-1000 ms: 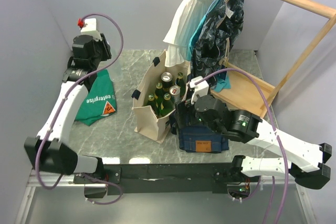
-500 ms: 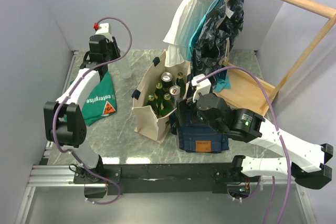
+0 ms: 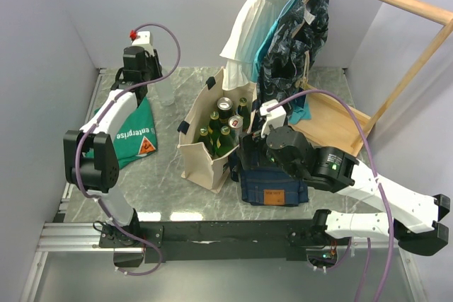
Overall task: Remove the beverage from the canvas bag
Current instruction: Place the drink at the center of the board.
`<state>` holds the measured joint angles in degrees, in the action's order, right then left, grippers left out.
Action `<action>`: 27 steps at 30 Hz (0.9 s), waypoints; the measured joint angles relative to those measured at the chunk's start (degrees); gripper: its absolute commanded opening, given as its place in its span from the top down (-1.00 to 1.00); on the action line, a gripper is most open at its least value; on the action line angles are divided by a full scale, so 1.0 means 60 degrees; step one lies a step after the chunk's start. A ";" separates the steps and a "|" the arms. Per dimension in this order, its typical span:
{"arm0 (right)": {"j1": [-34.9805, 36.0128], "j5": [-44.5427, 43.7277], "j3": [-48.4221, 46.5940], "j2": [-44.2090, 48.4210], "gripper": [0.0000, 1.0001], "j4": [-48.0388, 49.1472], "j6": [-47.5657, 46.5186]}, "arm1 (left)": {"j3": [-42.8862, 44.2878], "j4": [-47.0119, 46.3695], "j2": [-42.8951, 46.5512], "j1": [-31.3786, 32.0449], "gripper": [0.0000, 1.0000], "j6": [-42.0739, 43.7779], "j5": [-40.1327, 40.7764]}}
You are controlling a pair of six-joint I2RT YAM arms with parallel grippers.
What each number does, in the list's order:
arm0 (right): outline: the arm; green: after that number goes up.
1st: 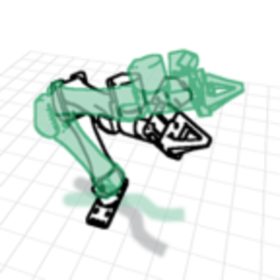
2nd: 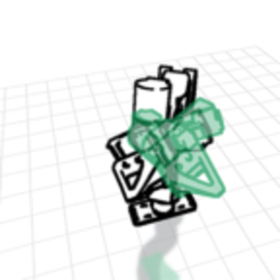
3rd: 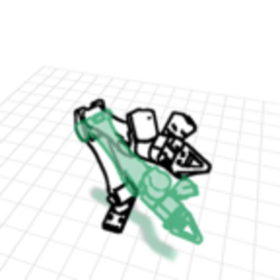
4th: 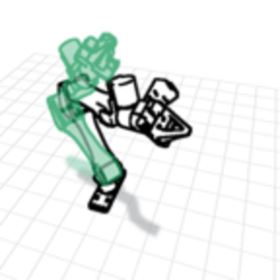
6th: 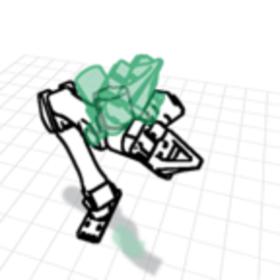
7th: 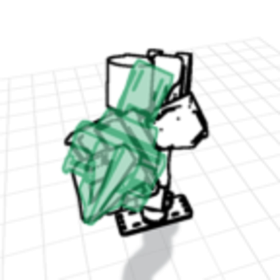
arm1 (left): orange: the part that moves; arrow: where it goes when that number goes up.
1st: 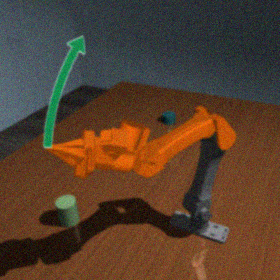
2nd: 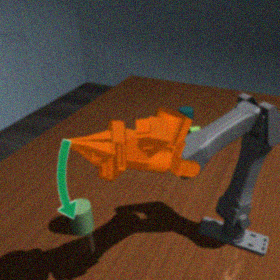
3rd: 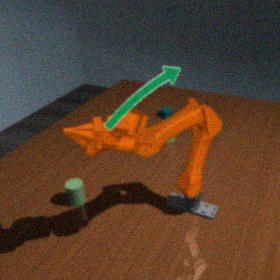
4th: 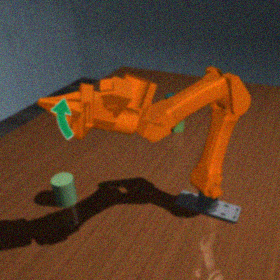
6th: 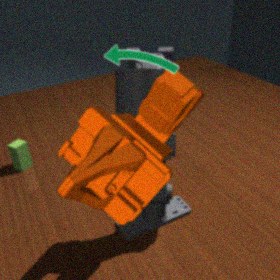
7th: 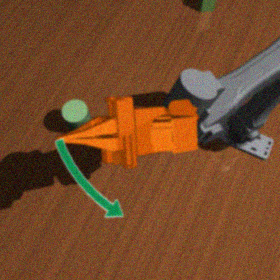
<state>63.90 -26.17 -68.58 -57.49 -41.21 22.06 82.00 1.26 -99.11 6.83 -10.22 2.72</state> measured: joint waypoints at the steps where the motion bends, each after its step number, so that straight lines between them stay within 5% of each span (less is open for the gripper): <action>1: 0.0000 0.0000 0.0000 0.0000 -1.00 0.0000 0.0011 | 0.0004 -0.0004 -0.0011 0.0000 0.98 0.0018 0.0025; 27: 0.0000 -0.0219 0.0022 0.0153 -1.00 -0.0011 0.0109 | 0.0448 0.0015 -0.0463 0.0000 0.98 0.0106 0.0262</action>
<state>63.90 -27.49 -68.45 -56.58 -41.28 22.72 84.68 1.34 -101.89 6.83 -9.58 4.29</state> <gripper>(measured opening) 0.998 0.295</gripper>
